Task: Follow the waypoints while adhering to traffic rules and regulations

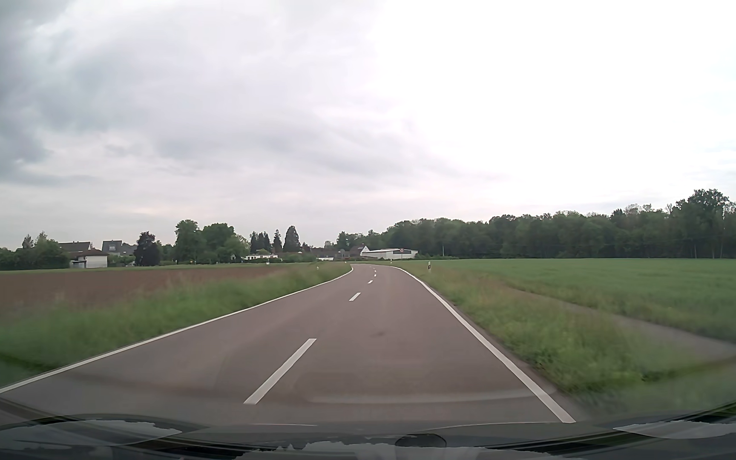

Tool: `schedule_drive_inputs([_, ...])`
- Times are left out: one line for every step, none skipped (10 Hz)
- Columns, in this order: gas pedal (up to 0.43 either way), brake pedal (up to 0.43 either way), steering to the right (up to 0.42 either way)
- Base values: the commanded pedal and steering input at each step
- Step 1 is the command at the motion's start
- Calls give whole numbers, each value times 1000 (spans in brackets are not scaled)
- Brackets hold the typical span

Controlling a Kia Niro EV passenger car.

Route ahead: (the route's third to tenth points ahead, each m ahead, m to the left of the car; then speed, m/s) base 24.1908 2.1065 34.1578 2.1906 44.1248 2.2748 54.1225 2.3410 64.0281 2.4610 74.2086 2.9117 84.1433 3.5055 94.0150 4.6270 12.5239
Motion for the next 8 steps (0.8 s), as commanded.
schedule_drive_inputs([67, 0, 14])
schedule_drive_inputs([67, 0, 14])
schedule_drive_inputs([67, 0, 14])
schedule_drive_inputs([67, 0, 13])
schedule_drive_inputs([67, 0, 12])
schedule_drive_inputs([79, 0, 11])
schedule_drive_inputs([79, 0, 9])
schedule_drive_inputs([79, 0, 7])
